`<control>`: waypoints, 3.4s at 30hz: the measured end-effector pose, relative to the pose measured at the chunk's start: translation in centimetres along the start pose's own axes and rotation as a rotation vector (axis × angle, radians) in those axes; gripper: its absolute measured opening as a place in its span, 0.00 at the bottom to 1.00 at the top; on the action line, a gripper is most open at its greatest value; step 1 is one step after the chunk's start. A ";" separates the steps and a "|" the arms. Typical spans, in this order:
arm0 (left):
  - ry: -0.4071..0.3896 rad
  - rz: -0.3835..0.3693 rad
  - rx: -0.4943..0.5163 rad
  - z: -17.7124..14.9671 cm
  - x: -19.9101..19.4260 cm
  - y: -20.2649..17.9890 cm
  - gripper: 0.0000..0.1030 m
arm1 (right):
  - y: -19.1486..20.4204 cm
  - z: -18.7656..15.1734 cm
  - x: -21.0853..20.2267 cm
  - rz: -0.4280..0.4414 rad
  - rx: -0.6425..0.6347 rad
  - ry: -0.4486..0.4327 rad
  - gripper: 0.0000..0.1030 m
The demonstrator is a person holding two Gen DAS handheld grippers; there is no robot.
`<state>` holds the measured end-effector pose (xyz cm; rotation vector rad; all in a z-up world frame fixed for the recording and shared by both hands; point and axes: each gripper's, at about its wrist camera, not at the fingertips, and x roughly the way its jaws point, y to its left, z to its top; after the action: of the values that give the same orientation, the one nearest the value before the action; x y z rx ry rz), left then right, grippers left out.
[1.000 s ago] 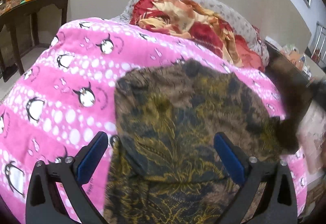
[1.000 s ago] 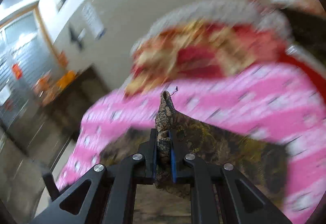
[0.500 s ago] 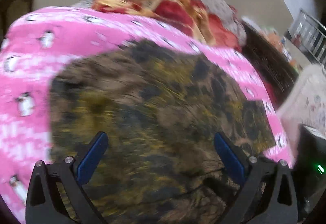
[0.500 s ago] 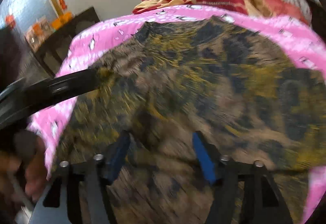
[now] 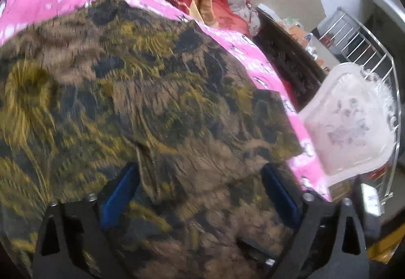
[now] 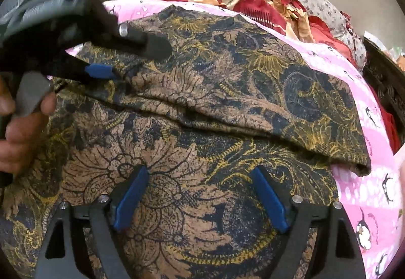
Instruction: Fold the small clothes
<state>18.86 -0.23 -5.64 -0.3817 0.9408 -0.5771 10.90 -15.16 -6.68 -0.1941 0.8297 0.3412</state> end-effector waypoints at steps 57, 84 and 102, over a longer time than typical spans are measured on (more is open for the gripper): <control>-0.112 0.625 0.046 0.0 -4.5 5.3 0.45 | -6.9 7.4 2.6 -0.027 0.045 0.095 0.73; -0.131 0.604 0.093 1.4 -3.1 6.7 0.46 | -10.0 13.1 5.0 -0.076 0.168 0.111 0.79; -0.131 0.609 0.096 1.4 -3.0 6.8 0.47 | -0.9 9.7 3.2 -0.024 0.157 0.103 0.89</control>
<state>20.68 7.11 -6.64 -0.0341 0.8444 -0.0381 19.93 -12.33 -2.63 -0.0760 0.9508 0.2434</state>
